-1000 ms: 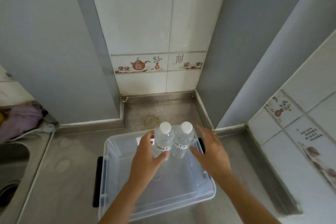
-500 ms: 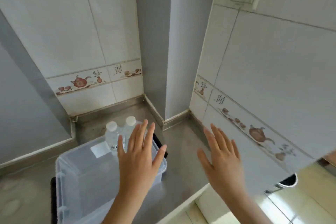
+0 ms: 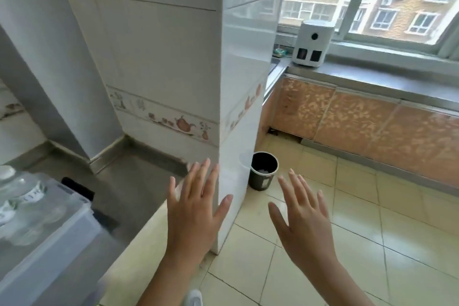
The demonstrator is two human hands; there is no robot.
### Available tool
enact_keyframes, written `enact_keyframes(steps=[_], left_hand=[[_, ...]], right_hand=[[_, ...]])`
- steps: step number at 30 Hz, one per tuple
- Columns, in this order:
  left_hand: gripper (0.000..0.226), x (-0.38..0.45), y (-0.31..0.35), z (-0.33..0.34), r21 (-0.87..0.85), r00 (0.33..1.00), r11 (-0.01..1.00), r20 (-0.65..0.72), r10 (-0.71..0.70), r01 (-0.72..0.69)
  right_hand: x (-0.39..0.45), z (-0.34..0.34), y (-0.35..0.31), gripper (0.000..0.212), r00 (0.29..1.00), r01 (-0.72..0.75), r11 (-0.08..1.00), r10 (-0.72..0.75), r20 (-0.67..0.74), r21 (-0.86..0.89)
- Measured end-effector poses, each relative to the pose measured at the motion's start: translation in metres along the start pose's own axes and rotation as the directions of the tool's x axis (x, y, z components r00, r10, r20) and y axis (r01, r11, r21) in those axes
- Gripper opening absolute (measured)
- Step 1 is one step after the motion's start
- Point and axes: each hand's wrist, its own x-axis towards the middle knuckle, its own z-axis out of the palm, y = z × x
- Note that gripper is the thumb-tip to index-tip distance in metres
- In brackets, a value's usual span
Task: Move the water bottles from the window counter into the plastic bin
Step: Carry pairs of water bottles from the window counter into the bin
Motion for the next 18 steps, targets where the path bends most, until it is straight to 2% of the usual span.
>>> enact_keyframes(steps=[8, 14, 18], left_hand=[[0.064, 0.027, 0.143, 0.037, -0.155, 0.959, 0.949, 0.039, 0.282, -0.273], [0.064, 0.086, 0.229, 0.084, -0.228, 0.889, 0.87, 0.037, 0.456, -0.437], [0.067, 0.136, 0.282, 0.12, -0.275, 0.816, 0.798, 0.073, 0.574, -0.537]], right_hand=[[-0.042, -0.053, 0.116, 0.059, 0.96, -0.274, 0.958, 0.266, -0.091, -0.089], [-0.025, -0.066, 0.191, 0.059, 0.884, -0.459, 0.883, 0.443, -0.151, -0.093], [0.0, -0.07, 0.242, 0.06, 0.817, -0.565, 0.82, 0.542, -0.197, -0.087]])
